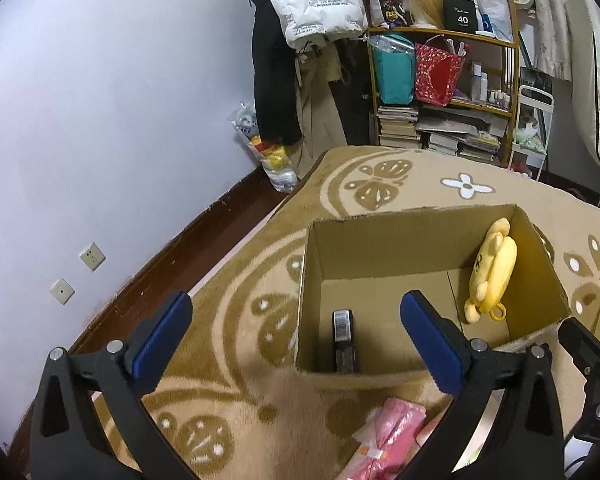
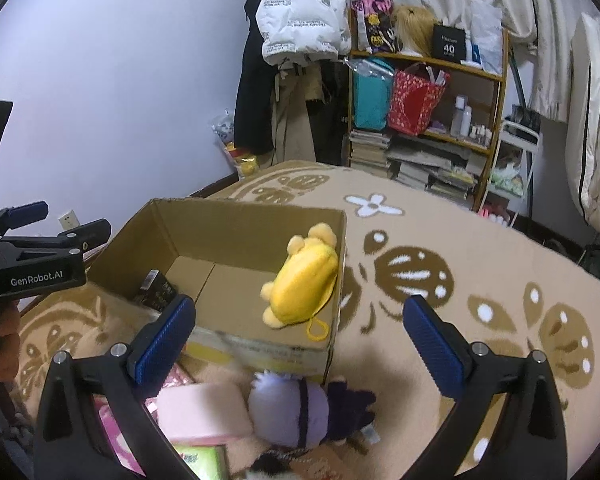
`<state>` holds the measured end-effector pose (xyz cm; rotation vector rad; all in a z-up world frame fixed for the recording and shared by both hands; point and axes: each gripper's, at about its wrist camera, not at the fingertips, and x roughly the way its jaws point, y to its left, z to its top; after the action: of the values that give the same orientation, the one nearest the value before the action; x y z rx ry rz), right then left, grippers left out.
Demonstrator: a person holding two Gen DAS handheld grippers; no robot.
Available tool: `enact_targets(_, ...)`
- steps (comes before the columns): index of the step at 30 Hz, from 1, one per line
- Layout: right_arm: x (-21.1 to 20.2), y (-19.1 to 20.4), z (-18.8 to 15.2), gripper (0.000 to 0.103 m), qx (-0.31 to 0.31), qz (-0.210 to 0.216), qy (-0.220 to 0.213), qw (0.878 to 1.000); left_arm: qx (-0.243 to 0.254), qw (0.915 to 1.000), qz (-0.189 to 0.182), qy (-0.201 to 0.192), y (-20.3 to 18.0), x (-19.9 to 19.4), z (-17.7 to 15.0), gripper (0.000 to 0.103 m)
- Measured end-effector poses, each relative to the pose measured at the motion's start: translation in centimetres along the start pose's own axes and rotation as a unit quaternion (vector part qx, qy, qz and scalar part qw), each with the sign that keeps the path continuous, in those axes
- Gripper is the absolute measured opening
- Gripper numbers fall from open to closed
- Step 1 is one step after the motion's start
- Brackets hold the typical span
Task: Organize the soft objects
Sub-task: 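Move both tools back over the remaining soft items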
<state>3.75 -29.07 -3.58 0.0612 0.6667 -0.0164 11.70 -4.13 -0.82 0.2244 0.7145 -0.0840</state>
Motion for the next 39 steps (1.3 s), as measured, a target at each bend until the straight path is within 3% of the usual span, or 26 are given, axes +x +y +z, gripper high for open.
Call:
enact_targets(17,-3.0,0.2,-2.6,0.103,0.04,0.019,0.033,0.998,0.009,0.9982,-0.017,0.056,0.4,-1.1,-2.8,0.103)
enact_targets(23,-2.9,0.9,-3.7,0.103,0.021,-0.009,0.044,0.999,0.041,0.9962,-0.02,0.074,-0.4,-1.1,-3.9,0.103)
enact_targets(28,-2.0,1.0,-5.0,0.103,0.016,-0.005,0.077,0.997,0.036,0.9927,-0.046,0.106,-0.5,-0.3,-4.8,0.103)
enact_targets(39,-0.2,1.1,-7.8,0.103,0.033,-0.005,0.146,0.989,0.047,0.9831,-0.052,0.169,-1.4,2.7,-6.9,0.103)
